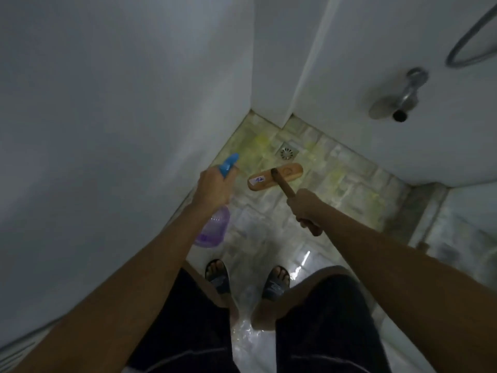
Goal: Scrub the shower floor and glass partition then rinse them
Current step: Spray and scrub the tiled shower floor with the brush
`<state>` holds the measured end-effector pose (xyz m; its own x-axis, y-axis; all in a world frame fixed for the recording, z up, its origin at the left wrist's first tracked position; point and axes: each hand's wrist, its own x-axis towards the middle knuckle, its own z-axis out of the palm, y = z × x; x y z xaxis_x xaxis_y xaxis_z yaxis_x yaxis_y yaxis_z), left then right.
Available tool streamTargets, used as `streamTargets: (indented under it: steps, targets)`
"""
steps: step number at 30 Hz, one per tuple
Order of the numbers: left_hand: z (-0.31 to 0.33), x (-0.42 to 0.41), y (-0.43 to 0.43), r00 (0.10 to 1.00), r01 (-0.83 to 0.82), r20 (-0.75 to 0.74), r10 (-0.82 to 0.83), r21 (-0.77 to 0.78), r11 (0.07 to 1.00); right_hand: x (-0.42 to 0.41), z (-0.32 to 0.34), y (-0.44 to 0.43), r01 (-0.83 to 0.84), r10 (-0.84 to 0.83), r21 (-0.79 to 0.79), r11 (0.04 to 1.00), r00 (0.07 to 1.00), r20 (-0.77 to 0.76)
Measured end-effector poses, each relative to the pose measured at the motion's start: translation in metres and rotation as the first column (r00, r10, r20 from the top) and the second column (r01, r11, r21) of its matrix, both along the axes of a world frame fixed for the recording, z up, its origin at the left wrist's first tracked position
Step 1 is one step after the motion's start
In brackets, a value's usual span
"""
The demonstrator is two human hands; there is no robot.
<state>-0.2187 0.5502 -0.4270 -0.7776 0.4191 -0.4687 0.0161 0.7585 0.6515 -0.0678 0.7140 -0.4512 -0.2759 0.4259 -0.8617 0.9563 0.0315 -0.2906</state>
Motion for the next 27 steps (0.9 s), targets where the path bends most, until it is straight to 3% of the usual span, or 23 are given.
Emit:
streamTargets:
  steps: [5,8,12,16,24,27]
  targets:
    - [-0.144,-0.036,-0.004,0.997,0.065,-0.041,-0.067,-0.051,0.997,-0.021,-0.166,-0.025,0.019,-0.019,-0.036,0.999,1.0,0.017]
    - [-0.2,-0.048,-0.01,0.999,-0.013,-0.043,0.014,0.018,1.0,-0.038,-0.238,-0.025,-0.04,0.04,-0.015,0.999,0.999,-0.002]
    - [-0.244,-0.062,-0.001,0.999,0.001,-0.049,0.003,0.08,0.997,-0.06,-0.302,-0.019,-0.116,0.117,0.023,0.993,0.993,-0.033]
    - [-0.265,-0.075,0.007,0.998,-0.028,-0.057,0.04,0.196,0.98,-0.075,-0.334,-0.019,-0.152,0.152,0.037,0.988,0.988,-0.016]
    - [-0.269,-0.08,0.003,0.994,0.082,-0.075,-0.075,0.1,0.992,-0.079,-0.322,-0.041,-0.259,0.262,-0.053,0.964,0.963,0.065]
    - [-0.279,-0.091,0.001,0.999,0.021,-0.048,-0.015,0.114,0.993,-0.076,-0.323,-0.046,-0.293,0.295,-0.035,0.956,0.95,0.107]
